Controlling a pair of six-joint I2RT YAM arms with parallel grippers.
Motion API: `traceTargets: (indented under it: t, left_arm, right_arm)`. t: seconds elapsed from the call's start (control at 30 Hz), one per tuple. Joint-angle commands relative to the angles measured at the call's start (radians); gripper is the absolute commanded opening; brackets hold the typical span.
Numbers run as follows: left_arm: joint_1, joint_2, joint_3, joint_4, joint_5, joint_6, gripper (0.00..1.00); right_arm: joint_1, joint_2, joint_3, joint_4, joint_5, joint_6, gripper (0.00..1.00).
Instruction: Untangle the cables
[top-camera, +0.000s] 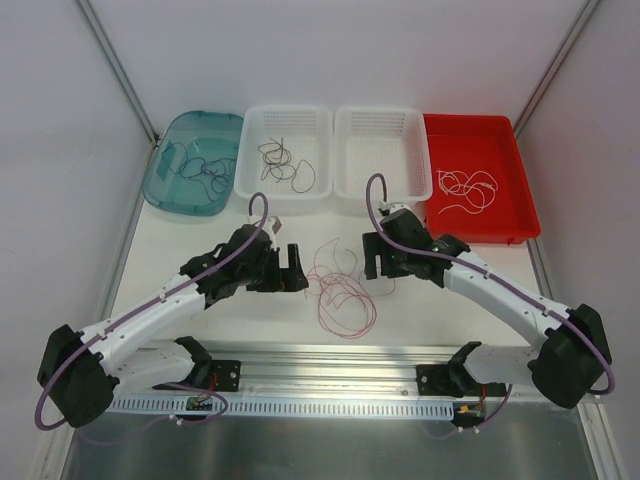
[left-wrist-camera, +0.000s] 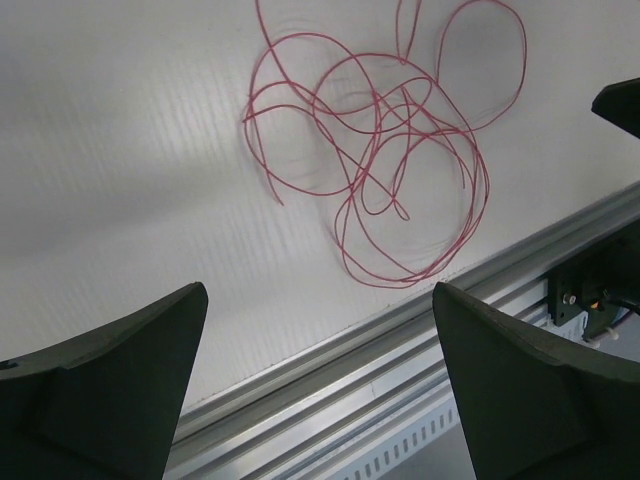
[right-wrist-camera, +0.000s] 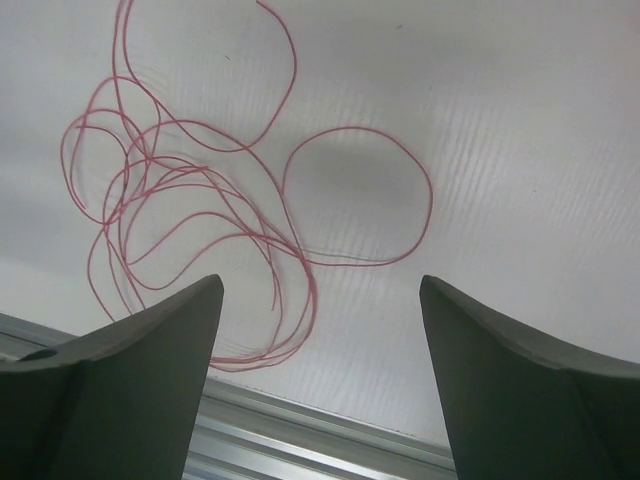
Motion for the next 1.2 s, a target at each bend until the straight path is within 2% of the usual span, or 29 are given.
traceTargets:
  t: [0.0, 0.17, 0.37, 0.57, 0.63, 0.8, 0.87, 0.9, 0.93, 1.0, 1.07, 1.17]
  left_arm:
    - [-0.076, 0.086, 0.084, 0.058, -0.052, -0.03, 0.96]
    - [-0.175, 0.201, 0.097, 0.113, -0.118, -0.139, 0.95]
    - [-0.281, 0.309, 0.091, 0.155, -0.21, -0.277, 0.94]
    - [-0.327, 0.407, 0.062, 0.187, -0.272, -0.407, 0.83]
    - [-0.331, 0.441, 0.049, 0.198, -0.279, -0.427, 0.78]
    - [-0.331, 0.499, 0.037, 0.213, -0.299, -0.46, 0.68]
    - [-0.331, 0.519, 0.032, 0.212, -0.305, -0.464, 0.62]
    - [-0.331, 0.521, 0.029, 0.212, -0.307, -0.467, 0.59]
    - [-0.331, 0.521, 0.023, 0.21, -0.311, -0.467, 0.58]
    - [-0.331, 0.513, 0.014, 0.212, -0.319, -0.472, 0.46]
    - [-0.33, 0.496, -0.003, 0.21, -0.334, -0.479, 0.36]
    - [-0.322, 0.478, -0.018, 0.207, -0.342, -0.483, 0.31]
  right_arm:
    - [-0.027, -0.015, -0.006, 0.058, -0.062, -0.085, 0.82]
    - [-0.032, 0.103, 0.082, 0.131, -0.15, -0.139, 0.75]
    - [-0.032, 0.268, 0.147, 0.283, -0.297, -0.068, 0.75]
    - [-0.032, 0.423, 0.21, 0.352, -0.329, -0.047, 0.74]
    - [-0.032, 0.453, 0.231, 0.36, -0.326, -0.048, 0.71]
    - [-0.032, 0.52, 0.257, 0.372, -0.302, -0.039, 0.53]
    - [-0.034, 0.526, 0.268, 0.365, -0.299, -0.038, 0.39]
    - [-0.04, 0.526, 0.271, 0.359, -0.294, -0.041, 0.26]
    - [-0.043, 0.514, 0.273, 0.351, -0.289, -0.047, 0.19]
    - [-0.046, 0.482, 0.28, 0.317, -0.271, -0.067, 0.03]
    - [-0.05, 0.413, 0.308, 0.247, -0.223, -0.113, 0.01]
    - [-0.061, 0.297, 0.352, 0.135, -0.171, -0.174, 0.01]
